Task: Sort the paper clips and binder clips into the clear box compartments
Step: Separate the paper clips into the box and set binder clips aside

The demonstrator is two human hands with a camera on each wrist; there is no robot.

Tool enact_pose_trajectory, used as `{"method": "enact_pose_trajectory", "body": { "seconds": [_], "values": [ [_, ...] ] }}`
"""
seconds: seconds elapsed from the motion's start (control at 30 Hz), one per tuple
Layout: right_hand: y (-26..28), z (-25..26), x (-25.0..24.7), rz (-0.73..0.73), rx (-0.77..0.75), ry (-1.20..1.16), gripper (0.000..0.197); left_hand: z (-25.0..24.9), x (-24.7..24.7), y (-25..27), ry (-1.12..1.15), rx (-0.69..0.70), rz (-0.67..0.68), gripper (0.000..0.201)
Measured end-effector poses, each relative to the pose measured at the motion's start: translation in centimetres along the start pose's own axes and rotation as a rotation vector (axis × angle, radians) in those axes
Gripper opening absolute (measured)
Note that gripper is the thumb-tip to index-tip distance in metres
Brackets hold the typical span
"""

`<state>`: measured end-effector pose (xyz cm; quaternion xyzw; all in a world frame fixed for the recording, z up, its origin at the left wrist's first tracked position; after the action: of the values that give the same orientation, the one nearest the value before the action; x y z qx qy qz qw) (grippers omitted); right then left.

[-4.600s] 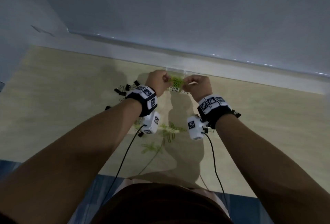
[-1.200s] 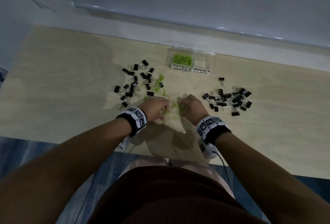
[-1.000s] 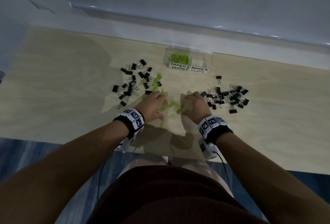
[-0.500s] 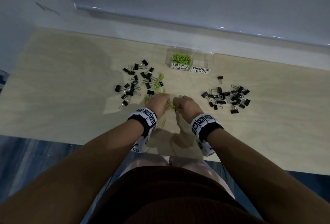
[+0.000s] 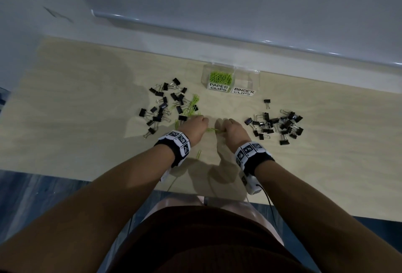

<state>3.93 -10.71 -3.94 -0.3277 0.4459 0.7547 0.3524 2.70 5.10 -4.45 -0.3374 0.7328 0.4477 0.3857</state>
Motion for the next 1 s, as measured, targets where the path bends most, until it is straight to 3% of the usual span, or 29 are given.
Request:
{"method": "enact_pose_trajectory", "body": {
  "seconds": [0.07,0.13,0.33,0.47,0.6,0.73,0.87,1.0],
  "values": [
    [-0.2,-0.7,-0.9,-0.03,0.064,-0.12,0.011,0.5,-0.4,-0.4,0.101,-0.03,0.006,0.016],
    [-0.5,-1.3,-2.1,-0.073,0.111,-0.217,0.012,0.7,-1.2,-0.7,0.214,-0.054,-0.006,0.016],
    [-4.5,-0.8,-8.1,-0.292,0.129,-0.324,0.004,0.8,-6.0,-3.5,0.516,-0.098,-0.228,0.012],
    [-8.4,0.9,-11.4,-0.383,0.1,-0.285,0.004,1.2,-10.2,-6.8,0.581,-0.189,-0.324,0.014],
    [-10.8,1.8,-12.2,-0.311,0.148,-0.188,0.011,0.9,-12.7,-9.3,0.523,-0.267,-0.317,0.013],
    [-9.8,0.8,-11.4,-0.317,0.131,-0.178,0.026,1.1,-12.2,-10.0,0.595,-0.242,-0.289,0.019],
    [-6.1,-0.2,-8.5,-0.241,0.037,-0.148,0.02,2.0,-10.1,-6.1,0.621,-0.133,-0.331,0.02],
    [-2.8,1.0,-4.0,-0.033,-0.109,-0.078,0.021,3.2,-5.4,0.6,0.399,-0.085,-0.096,0.009]
  ]
}}
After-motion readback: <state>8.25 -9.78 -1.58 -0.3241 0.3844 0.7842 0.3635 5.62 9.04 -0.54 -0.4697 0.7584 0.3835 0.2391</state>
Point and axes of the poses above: each hand's wrist, its own y-axis away from the middle knuckle, its own x-axis out of the palm, z = x × y, the point moved 1 cm from there along -y, towards the middle knuckle, and after that the axes turned 3 degrees about z, right-handed, at the moved point
